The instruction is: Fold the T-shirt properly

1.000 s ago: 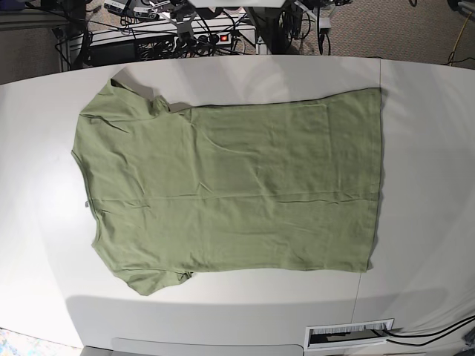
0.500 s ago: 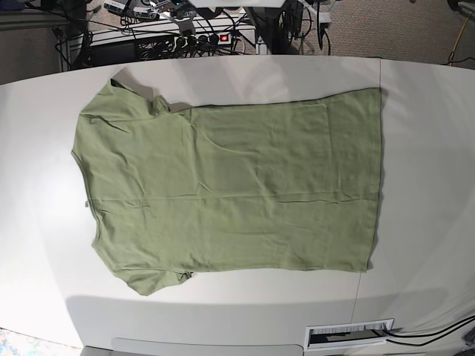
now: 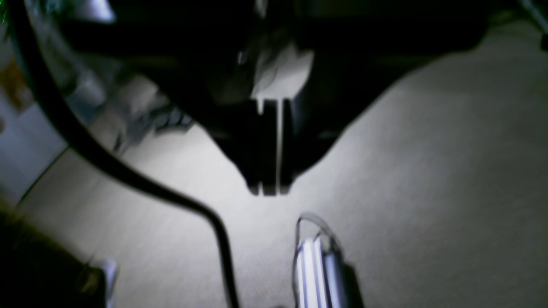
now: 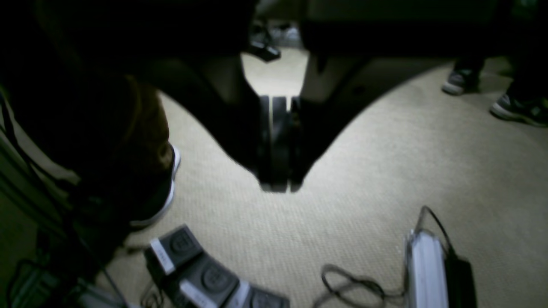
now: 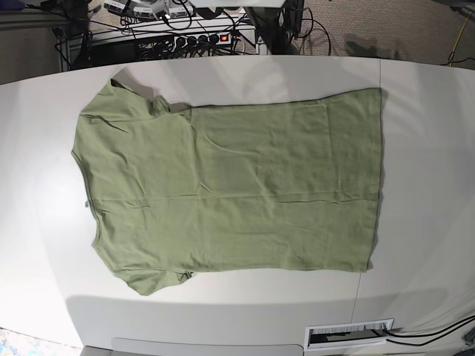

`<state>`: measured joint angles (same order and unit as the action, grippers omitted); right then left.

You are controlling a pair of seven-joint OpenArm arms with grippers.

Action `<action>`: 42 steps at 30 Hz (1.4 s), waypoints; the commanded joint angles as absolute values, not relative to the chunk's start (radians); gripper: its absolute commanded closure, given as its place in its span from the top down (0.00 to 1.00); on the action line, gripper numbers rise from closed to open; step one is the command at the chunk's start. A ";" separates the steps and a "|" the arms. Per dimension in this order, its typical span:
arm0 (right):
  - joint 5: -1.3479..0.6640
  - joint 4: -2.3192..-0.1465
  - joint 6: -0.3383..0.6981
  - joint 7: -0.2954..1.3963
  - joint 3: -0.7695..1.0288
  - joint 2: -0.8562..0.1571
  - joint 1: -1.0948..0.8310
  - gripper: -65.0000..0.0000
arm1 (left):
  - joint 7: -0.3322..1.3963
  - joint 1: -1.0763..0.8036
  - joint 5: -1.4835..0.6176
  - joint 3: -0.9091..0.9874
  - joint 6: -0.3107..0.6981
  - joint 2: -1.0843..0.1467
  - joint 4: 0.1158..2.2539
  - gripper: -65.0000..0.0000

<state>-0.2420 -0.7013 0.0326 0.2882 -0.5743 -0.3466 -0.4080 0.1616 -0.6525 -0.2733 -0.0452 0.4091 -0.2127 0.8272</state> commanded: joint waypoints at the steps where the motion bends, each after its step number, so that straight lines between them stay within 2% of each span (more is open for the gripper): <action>1: -0.241 -0.740 0.033 0.299 -0.574 -0.376 -0.441 0.00 | 0.139 -0.674 -0.285 -0.044 0.436 -0.237 0.876 0.00; 11: -0.130 -1.102 0.031 0.307 -0.574 -0.516 -0.674 0.00 | 0.131 -0.899 -0.284 -0.044 0.446 -0.319 1.213 0.00; 24: -0.059 -1.219 0.028 0.347 -0.542 -0.549 -0.723 0.00 | 0.134 -0.937 -0.194 -0.044 0.426 -0.335 1.257 0.00; 33: -0.059 -1.298 0.029 0.418 -0.361 -0.549 -0.724 0.00 | 0.096 -0.947 -0.096 -0.041 0.252 -0.408 1.271 0.00; 42: -0.010 -1.534 0.030 0.434 -0.252 -0.628 -0.840 0.00 | 0.033 -1.103 0.027 0.003 0.122 -0.449 1.551 0.00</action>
